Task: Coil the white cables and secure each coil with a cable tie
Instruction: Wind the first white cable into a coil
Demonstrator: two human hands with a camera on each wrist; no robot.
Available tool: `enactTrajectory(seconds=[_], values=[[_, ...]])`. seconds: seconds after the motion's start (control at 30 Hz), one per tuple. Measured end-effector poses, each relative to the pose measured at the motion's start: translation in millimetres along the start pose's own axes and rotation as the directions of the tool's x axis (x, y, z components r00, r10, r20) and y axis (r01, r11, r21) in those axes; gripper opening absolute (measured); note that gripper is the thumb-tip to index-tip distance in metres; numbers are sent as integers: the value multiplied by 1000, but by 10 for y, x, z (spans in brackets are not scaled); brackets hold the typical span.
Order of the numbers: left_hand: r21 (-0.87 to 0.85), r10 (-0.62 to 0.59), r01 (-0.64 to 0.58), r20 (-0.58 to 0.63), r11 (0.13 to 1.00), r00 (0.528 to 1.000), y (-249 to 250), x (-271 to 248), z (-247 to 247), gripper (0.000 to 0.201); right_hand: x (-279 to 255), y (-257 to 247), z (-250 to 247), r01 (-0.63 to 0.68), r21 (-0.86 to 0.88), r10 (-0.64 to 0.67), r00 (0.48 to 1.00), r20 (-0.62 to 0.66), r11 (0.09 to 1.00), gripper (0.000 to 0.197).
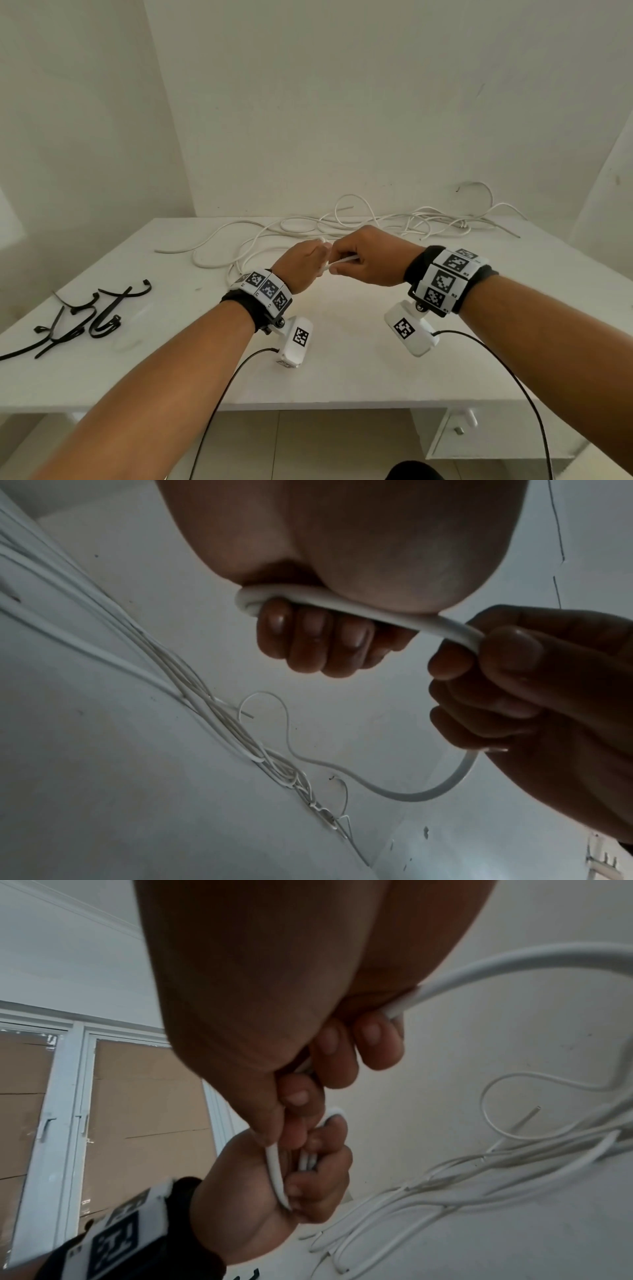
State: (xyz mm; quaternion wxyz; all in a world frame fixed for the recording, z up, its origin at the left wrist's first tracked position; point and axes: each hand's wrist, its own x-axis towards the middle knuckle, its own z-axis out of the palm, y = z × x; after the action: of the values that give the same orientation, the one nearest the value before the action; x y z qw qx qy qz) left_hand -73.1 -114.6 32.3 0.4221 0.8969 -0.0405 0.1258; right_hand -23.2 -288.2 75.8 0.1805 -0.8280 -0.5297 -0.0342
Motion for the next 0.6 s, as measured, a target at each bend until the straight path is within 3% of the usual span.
enactTrajectory(seconds=[0.17, 0.23, 0.33, 0.6], values=[[-46, 24, -20, 76, 999, 997, 52, -48, 48, 41, 13, 19, -164, 5, -9, -5, 1000, -25, 1000, 12], [-137, 9, 3, 92, 991, 996, 89, -70, 58, 46, 17, 38, -244, 12, 17, -11, 998, -54, 1000, 10], [-316, -7, 44, 117, 948, 993, 171, -106, 76, 53, 26, 61, -346, 7, 58, -2, 996, -85, 998, 6], [-570, -5, 70, 115, 818, 993, 286, -247, 88, 48, 49, 97, -443, -15, 205, 44, 989, -138, 979, 5]])
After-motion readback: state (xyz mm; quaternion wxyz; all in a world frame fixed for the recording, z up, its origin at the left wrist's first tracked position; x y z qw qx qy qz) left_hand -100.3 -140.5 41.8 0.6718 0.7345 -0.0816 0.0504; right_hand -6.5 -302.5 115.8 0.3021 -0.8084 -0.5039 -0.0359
